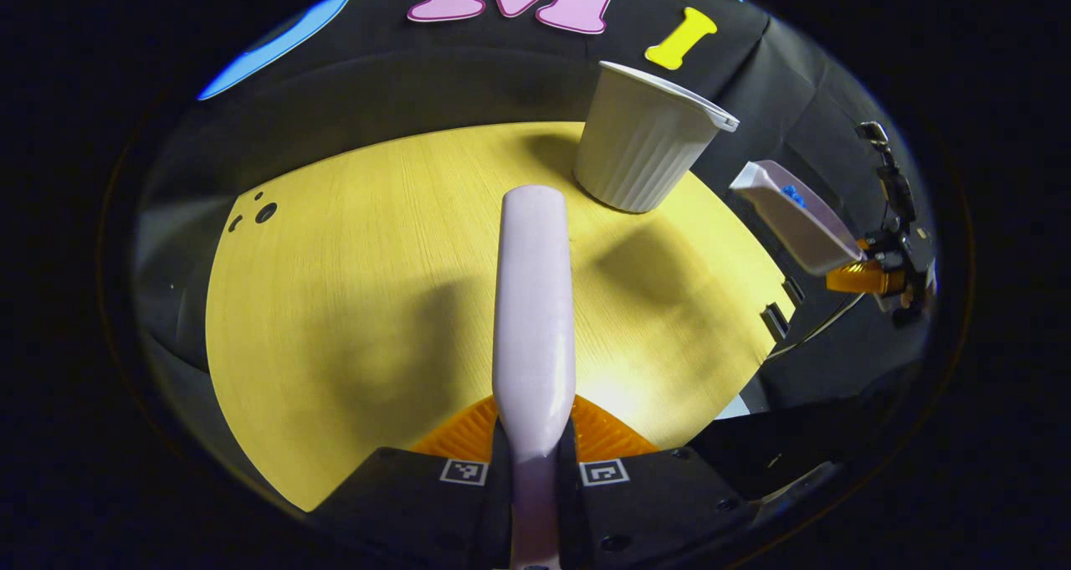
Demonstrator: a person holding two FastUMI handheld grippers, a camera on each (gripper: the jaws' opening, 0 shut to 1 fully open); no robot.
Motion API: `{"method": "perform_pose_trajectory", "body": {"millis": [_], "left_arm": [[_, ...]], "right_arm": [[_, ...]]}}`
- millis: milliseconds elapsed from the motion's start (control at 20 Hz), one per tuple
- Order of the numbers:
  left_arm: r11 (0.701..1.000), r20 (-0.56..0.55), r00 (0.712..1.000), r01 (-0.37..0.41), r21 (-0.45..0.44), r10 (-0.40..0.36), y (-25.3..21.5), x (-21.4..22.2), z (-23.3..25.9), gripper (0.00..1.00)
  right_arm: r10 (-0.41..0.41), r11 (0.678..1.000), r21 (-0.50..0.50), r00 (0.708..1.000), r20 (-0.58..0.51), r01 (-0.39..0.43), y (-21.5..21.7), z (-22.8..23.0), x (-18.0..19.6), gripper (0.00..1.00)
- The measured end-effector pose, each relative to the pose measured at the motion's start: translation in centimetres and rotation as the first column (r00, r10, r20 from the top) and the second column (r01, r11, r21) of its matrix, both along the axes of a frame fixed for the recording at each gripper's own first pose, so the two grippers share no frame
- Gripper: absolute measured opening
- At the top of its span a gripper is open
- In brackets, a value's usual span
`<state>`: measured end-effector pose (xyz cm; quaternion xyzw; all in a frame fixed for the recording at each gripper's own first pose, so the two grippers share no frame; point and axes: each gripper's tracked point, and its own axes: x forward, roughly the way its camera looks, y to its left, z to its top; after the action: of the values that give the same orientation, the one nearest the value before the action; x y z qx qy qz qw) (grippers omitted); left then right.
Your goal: Pick up the small broom and dustpan from the desktop, sweep the trash into the dustpan with the broom, and then empty the trash into the garbage bin.
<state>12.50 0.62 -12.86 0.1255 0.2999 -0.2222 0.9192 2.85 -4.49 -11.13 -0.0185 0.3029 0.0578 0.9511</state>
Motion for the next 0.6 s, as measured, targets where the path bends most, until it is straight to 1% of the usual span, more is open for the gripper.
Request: {"method": "perform_pose_trajectory", "body": {"millis": [150,300,450,600], "left_arm": [[1.000,0.006,1.000,-0.005,-0.010,0.005,0.2,0.0,0.2,0.25],[0.999,0.005,1.000,-0.022,-0.032,0.023,1.1,-0.4,0.5,0.25],[0.998,0.008,0.999,-0.034,-0.044,0.034,1.5,-0.3,0.6,0.25],[0.998,0.012,0.999,-0.043,-0.046,0.044,2.0,-0.3,0.7,0.25]], "right_arm": [[-0.033,0.999,-0.007,0.999,0.038,0.033,-1.1,2.7,-0.1,0.35],[-0.056,0.998,-0.009,0.996,0.071,0.057,-2.5,5.2,0.7,0.35],[-0.072,0.997,-0.025,0.993,0.091,0.074,-5.0,8.3,2.8,0.35],[-0.093,0.994,-0.044,0.990,0.105,0.098,-7.1,10.7,6.1,0.35]]}}
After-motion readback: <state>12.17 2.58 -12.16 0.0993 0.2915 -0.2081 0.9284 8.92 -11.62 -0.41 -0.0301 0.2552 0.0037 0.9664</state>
